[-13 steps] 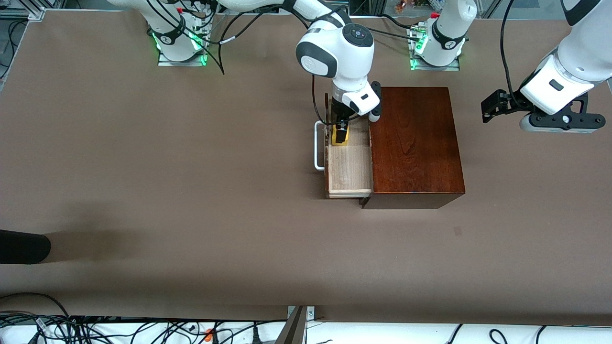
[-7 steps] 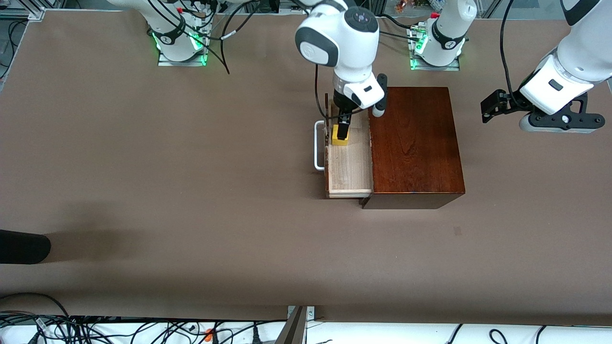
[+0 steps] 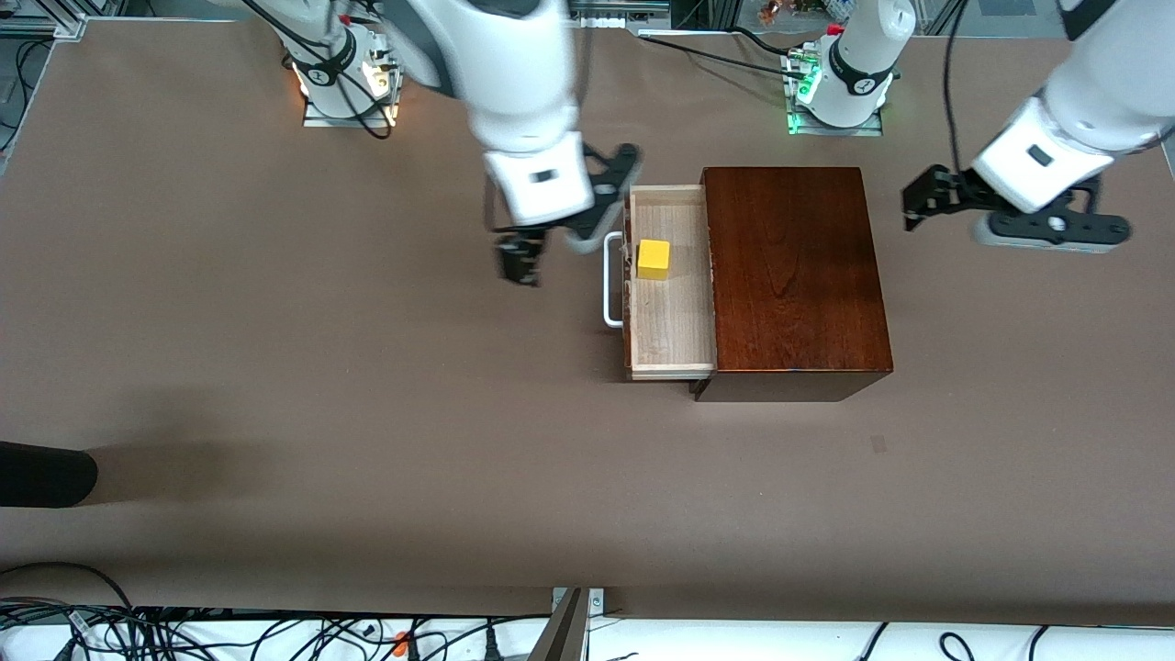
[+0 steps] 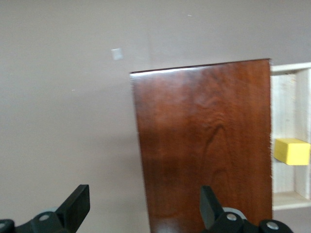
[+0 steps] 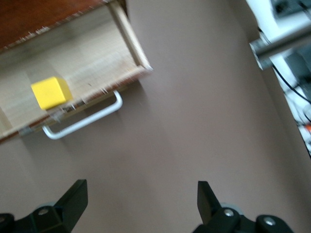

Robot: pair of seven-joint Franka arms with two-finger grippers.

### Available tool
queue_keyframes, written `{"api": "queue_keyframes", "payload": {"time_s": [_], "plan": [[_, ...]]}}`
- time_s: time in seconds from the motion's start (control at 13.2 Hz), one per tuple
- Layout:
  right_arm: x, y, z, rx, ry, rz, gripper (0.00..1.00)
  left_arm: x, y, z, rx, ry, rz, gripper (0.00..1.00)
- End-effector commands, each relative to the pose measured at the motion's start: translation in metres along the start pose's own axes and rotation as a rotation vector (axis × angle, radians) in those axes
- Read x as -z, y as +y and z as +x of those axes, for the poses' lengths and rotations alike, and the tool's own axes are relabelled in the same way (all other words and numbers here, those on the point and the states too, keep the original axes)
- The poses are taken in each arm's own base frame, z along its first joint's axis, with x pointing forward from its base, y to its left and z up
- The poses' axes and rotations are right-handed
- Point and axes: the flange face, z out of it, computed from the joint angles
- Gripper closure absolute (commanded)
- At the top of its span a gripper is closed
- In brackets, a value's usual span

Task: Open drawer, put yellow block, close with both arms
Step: 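Withdraw the right gripper while the left gripper moves toward the drawer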

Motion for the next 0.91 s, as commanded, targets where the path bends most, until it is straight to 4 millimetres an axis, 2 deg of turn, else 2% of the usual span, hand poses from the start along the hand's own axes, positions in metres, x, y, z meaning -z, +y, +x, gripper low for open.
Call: {"api": "queue_keyframes", "payload": {"time_s": [0.0,0.15,0.3,0.38,0.53,0.83], "plan": [[0.041,0.035,-0.042,-0.062,0.0,0.023,0.0,-0.006,0.05,0.0,-0.124,-0.065,-0.015,0.0],[0.066,0.08,-0.09,-0.173,-0.008,0.098,0.0,-0.021,0.084,0.007,-0.352,-0.096,-0.022,0.0],[0.073,0.101,-0.116,-0.239,-0.034,0.096,0.0,-0.038,0.118,0.01,-0.563,-0.115,-0.03,0.0],[0.086,0.111,-0.133,-0.273,-0.029,0.081,0.0,-0.049,0.143,0.012,-0.693,-0.12,-0.039,0.0],[0.095,0.108,-0.161,-0.344,-0.032,0.087,0.0,-0.069,0.194,0.014,-0.871,-0.09,-0.101,0.0],[0.101,0.119,-0.226,-0.461,-0.039,0.076,0.0,-0.097,0.288,-0.004,-1.151,0.003,-0.139,0.0]]}}
